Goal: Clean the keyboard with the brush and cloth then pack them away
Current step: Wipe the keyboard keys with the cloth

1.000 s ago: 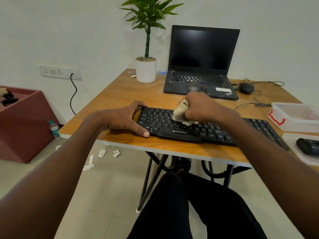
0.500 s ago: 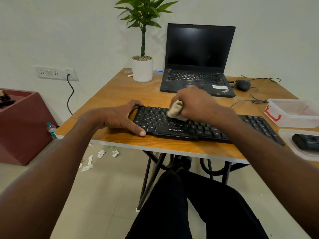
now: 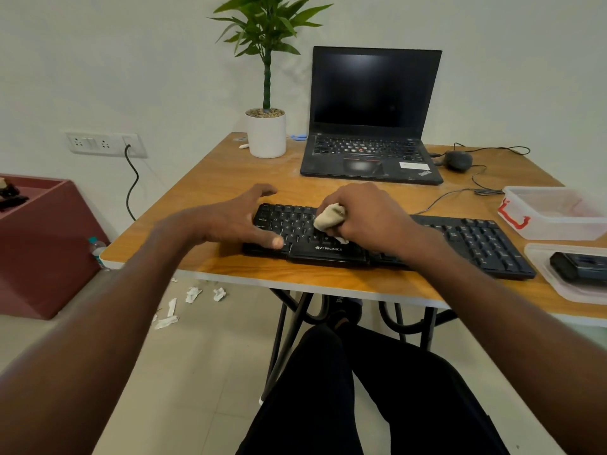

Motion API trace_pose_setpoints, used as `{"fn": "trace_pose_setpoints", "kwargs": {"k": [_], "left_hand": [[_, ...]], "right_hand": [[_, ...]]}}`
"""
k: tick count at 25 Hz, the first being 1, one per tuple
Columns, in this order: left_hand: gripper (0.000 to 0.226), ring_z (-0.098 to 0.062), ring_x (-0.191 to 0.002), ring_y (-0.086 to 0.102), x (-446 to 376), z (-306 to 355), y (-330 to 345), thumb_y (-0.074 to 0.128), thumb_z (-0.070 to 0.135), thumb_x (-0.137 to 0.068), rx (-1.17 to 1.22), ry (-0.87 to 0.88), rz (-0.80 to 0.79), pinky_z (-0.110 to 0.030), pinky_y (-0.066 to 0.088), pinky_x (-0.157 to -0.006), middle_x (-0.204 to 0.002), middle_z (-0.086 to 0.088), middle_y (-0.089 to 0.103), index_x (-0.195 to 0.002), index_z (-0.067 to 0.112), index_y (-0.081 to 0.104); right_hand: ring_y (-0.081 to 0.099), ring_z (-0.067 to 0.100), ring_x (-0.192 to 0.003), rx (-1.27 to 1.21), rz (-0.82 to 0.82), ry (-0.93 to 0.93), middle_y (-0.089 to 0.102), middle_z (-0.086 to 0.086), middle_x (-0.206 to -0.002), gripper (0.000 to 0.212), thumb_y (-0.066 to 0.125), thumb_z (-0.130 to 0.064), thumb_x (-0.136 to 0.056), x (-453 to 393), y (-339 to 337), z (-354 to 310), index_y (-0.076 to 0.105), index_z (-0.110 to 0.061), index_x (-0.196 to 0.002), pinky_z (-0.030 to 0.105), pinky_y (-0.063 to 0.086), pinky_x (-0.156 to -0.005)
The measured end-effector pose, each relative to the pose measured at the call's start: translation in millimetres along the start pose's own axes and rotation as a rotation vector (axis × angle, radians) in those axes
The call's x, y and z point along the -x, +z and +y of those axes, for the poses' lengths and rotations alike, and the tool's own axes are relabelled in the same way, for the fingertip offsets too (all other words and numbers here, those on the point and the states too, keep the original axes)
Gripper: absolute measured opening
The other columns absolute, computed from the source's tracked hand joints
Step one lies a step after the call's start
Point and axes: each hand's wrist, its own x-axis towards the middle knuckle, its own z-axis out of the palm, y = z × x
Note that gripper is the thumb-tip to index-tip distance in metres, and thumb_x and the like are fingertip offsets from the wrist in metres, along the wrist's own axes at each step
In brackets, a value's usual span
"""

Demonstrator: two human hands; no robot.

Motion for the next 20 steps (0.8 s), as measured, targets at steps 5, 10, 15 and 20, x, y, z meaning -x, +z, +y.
{"fn": "trace_pose_setpoints", "kwargs": {"k": [5,10,15,20], "left_hand": [[0.136,-0.029,-0.144,0.039,-17.4,16.3,17.1,0.087,0.088,-0.036,-0.253,0.032,0.012,-0.055,0.039,-0.119,-0.161,0.01,0.035,-0.149,0.06,0.015],[0.133,-0.031,-0.141,0.037,-17.8,21.5,12.5,0.088,0.087,-0.032,-0.301,-0.004,0.008,-0.06,0.039,-0.117,-0.153,0.009,0.039,-0.143,0.061,0.019],[0.13,-0.03,-0.138,0.036,-15.0,29.0,13.2,0.09,0.083,-0.034,-0.313,-0.048,-0.003,-0.058,0.041,-0.115,-0.149,0.009,0.038,-0.141,0.063,0.019],[0.13,-0.03,-0.136,0.04,-14.6,34.3,13.1,0.092,0.082,-0.034,-0.334,-0.064,-0.004,-0.058,0.046,-0.111,-0.149,0.006,0.041,-0.141,0.063,0.019]], "right_hand": [[0.067,0.017,-0.095,-0.03,0.004,-0.085,0.075,-0.009,-0.103,0.041,0.079,-0.004,-0.077,4.3,6.8,7.4,0.081,-0.038,-0.099,0.044,0.059,-0.078],[0.068,0.022,-0.092,0.157,-0.024,0.093,0.077,-0.003,-0.1,0.03,0.074,-0.012,-0.084,6.7,-19.5,29.1,0.081,-0.038,-0.099,0.045,0.06,-0.077],[0.068,0.017,-0.097,-0.056,0.25,0.0,0.076,-0.011,-0.103,0.043,0.073,-0.006,-0.075,21.1,6.1,40.8,0.079,-0.035,-0.105,0.042,0.057,-0.076],[0.062,0.017,-0.103,0.083,0.234,-0.132,0.073,-0.015,-0.108,0.047,0.073,-0.003,-0.077,15.8,10.8,29.2,0.078,-0.037,-0.109,0.039,0.053,-0.077]]}}
